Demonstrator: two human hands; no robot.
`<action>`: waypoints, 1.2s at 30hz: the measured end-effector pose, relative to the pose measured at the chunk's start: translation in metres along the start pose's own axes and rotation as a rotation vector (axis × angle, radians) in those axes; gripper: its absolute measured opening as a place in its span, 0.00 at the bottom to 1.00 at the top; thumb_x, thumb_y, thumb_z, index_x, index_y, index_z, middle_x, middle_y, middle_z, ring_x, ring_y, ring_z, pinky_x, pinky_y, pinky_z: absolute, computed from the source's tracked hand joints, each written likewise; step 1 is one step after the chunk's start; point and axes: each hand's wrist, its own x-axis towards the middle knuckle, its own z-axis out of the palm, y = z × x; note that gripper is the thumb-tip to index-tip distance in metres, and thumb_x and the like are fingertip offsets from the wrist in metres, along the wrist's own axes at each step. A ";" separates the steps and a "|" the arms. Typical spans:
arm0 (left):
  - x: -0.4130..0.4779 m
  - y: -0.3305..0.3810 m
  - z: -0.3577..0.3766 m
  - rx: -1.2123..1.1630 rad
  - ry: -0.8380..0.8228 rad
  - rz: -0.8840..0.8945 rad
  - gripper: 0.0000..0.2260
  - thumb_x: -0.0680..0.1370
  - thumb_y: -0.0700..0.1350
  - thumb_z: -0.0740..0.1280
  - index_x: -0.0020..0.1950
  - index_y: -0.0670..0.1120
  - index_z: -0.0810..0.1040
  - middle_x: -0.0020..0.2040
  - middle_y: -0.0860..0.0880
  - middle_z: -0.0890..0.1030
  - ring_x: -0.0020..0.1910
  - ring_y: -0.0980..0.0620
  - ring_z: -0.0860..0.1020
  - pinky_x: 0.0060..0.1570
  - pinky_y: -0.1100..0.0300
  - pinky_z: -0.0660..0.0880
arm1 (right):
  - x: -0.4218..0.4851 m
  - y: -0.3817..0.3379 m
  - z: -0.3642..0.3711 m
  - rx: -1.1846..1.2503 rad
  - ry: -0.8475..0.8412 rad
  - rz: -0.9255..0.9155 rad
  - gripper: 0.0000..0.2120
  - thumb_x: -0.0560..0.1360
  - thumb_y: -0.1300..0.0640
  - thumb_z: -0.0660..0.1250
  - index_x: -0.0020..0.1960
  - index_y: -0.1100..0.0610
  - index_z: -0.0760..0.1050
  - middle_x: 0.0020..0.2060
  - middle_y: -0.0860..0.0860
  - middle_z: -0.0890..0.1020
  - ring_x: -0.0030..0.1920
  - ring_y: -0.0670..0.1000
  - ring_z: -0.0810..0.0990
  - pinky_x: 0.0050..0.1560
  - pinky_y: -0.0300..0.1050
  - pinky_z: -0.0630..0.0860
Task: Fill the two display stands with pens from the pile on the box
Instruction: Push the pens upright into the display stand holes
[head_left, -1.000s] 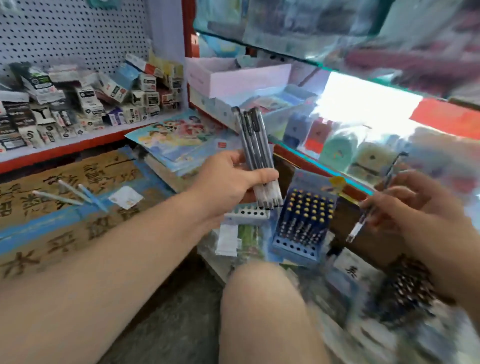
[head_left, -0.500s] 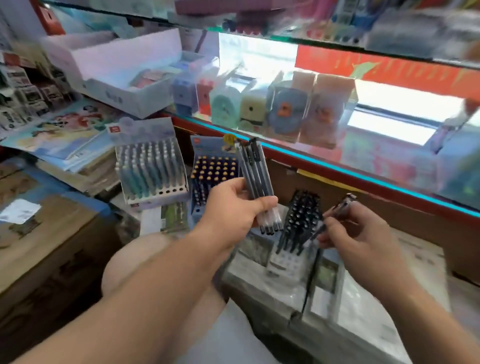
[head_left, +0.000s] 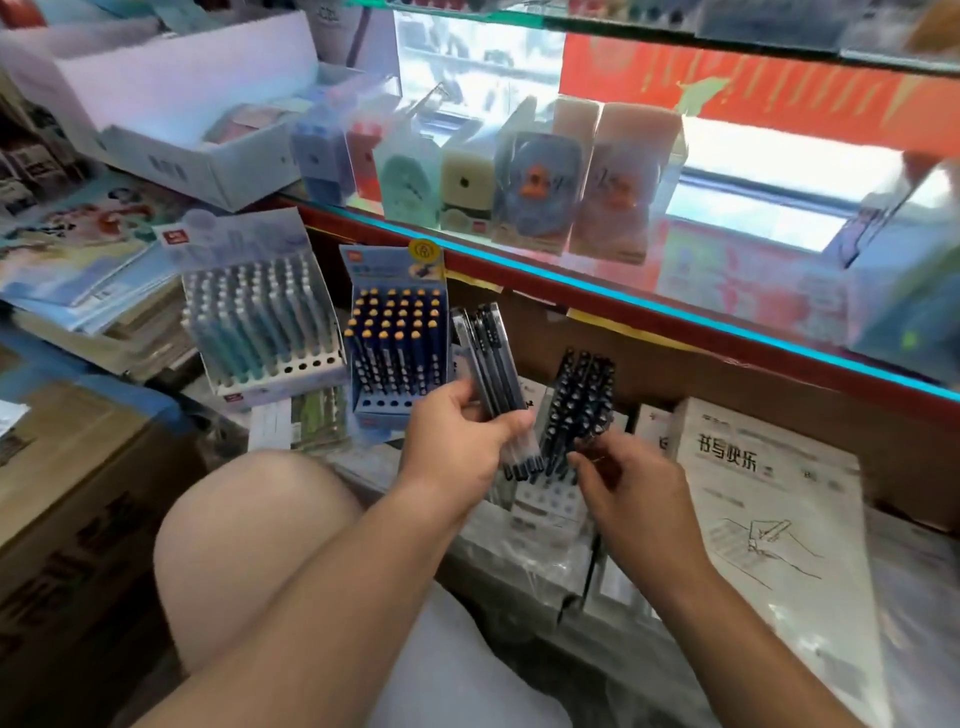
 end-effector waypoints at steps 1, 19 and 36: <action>0.000 -0.001 0.000 -0.005 -0.006 -0.008 0.10 0.75 0.36 0.76 0.54 0.47 0.83 0.47 0.49 0.88 0.49 0.50 0.86 0.56 0.43 0.82 | 0.001 0.001 0.001 -0.012 -0.004 -0.002 0.02 0.78 0.54 0.72 0.48 0.52 0.82 0.37 0.41 0.77 0.38 0.34 0.72 0.38 0.26 0.65; -0.008 -0.003 -0.013 -0.131 -0.069 -0.119 0.11 0.76 0.34 0.74 0.55 0.44 0.82 0.47 0.48 0.88 0.49 0.49 0.86 0.56 0.43 0.82 | 0.003 0.011 0.023 -0.195 -0.034 -0.038 0.04 0.77 0.51 0.74 0.44 0.49 0.82 0.34 0.44 0.80 0.33 0.46 0.75 0.32 0.43 0.71; -0.020 -0.004 -0.008 0.103 -0.359 -0.062 0.14 0.75 0.31 0.74 0.54 0.49 0.85 0.48 0.49 0.88 0.50 0.51 0.86 0.57 0.51 0.81 | 0.012 -0.047 -0.043 0.546 -0.124 0.092 0.03 0.78 0.52 0.71 0.50 0.48 0.83 0.38 0.46 0.85 0.37 0.44 0.83 0.36 0.37 0.79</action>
